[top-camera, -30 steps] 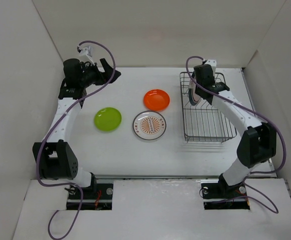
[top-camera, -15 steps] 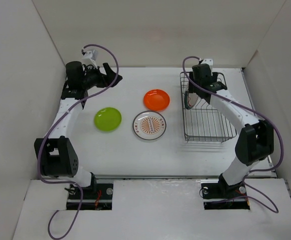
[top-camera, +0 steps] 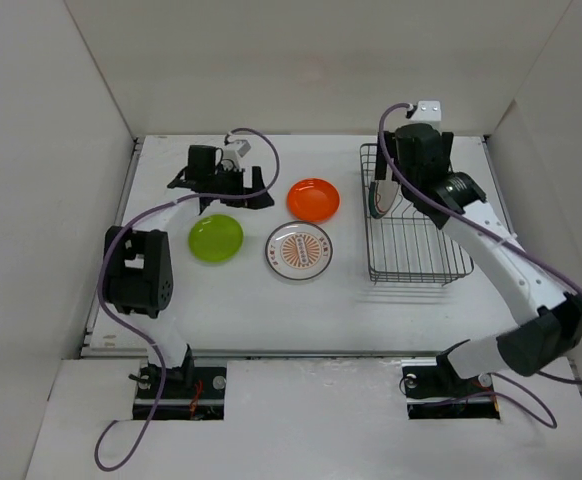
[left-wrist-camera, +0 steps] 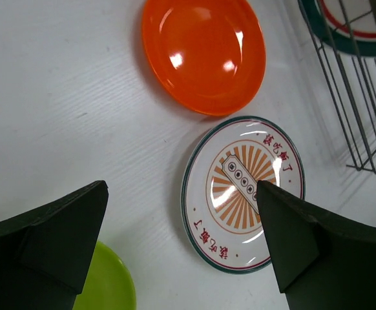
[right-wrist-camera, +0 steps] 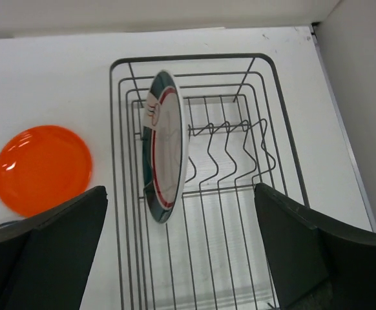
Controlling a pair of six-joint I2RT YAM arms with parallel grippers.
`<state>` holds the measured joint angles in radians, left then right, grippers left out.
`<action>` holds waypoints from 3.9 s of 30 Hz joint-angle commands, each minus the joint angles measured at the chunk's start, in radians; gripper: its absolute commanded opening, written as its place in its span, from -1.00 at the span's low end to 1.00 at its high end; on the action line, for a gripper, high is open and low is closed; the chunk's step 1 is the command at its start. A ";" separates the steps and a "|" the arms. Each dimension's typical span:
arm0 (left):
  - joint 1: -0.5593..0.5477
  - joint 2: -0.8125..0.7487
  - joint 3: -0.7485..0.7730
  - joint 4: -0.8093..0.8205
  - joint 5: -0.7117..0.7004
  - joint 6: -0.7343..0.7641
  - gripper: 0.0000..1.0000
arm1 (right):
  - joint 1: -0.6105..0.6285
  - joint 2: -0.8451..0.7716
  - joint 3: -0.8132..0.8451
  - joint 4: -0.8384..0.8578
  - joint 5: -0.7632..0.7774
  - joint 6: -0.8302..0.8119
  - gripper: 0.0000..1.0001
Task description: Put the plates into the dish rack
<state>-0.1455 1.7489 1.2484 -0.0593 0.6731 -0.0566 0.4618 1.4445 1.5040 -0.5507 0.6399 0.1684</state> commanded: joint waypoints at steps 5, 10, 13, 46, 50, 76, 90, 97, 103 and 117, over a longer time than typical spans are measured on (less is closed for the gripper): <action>-0.072 0.083 0.079 -0.142 -0.010 0.156 0.92 | 0.011 -0.229 -0.113 -0.002 -0.176 -0.033 1.00; -0.081 0.106 0.059 -0.145 -0.023 0.169 0.83 | 0.043 -0.347 -0.131 -0.002 -0.278 -0.043 1.00; -0.091 0.139 0.059 -0.158 -0.023 0.178 0.65 | 0.052 -0.418 -0.142 0.008 -0.299 -0.043 1.00; -0.135 0.265 0.079 -0.215 0.075 0.202 -0.48 | 0.061 -0.464 -0.252 0.003 -0.287 -0.033 1.00; -0.135 0.256 0.069 -0.215 0.085 0.202 -0.69 | 0.052 -0.464 -0.252 0.012 -0.287 -0.033 1.00; -0.117 0.045 0.270 -0.594 0.422 0.506 -1.00 | -0.061 -0.446 -0.481 0.310 -0.974 -0.102 1.00; -0.117 -0.071 0.325 -0.726 0.497 0.572 -1.00 | -0.042 -0.204 -0.545 0.526 -1.206 -0.155 1.00; -0.117 -0.108 0.355 -0.735 0.531 0.572 -1.00 | 0.024 -0.112 -0.535 0.537 -1.272 -0.164 1.00; -0.117 -0.117 0.375 -0.735 0.565 0.572 -1.00 | 0.035 -0.076 -0.534 0.577 -1.376 -0.164 0.58; -0.108 -0.144 0.324 -0.634 0.513 0.479 -0.56 | 0.032 -0.133 -0.534 0.606 -1.343 -0.070 -0.81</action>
<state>-0.2600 1.6665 1.5814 -0.7605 1.1652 0.5003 0.4858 1.3762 0.9535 -0.0093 -0.7155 0.0914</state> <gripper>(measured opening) 0.177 0.141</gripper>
